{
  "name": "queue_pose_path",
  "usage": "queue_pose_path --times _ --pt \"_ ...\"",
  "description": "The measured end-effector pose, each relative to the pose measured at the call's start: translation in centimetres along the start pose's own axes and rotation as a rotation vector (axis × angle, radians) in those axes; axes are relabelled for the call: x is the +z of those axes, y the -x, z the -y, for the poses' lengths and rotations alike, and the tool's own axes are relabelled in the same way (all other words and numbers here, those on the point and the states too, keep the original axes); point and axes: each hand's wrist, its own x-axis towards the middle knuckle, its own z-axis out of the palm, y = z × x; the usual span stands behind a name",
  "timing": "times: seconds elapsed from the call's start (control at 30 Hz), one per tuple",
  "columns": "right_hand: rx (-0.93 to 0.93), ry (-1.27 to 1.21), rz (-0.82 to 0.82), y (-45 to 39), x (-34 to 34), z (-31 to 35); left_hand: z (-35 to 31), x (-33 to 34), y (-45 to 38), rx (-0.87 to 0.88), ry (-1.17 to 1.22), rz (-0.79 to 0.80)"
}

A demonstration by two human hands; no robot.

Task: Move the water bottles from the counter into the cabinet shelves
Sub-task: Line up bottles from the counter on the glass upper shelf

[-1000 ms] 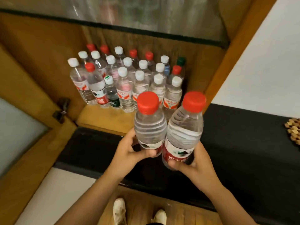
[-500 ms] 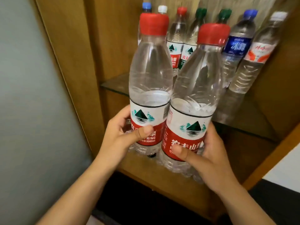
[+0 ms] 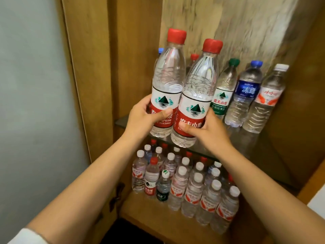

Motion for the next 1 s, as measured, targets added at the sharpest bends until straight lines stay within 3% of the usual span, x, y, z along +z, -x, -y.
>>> queue_pose_path --times 0.3,0.47,0.67,1.0 --pt "0.08 0.111 0.007 -2.1 0.4 -1.5 2.5 0.4 -1.8 -0.139 0.012 0.021" --pt "0.055 0.161 0.032 -2.5 0.0 -1.5 2.0 0.1 -2.1 -0.187 -0.11 0.056" --pt "0.005 0.159 0.054 -2.6 -1.5 -1.3 1.8 0.6 -1.1 0.014 -0.542 -0.079" --pt "0.016 0.187 0.051 -4.3 -1.3 -1.8 3.4 1.1 -1.3 0.087 -0.676 -0.122"
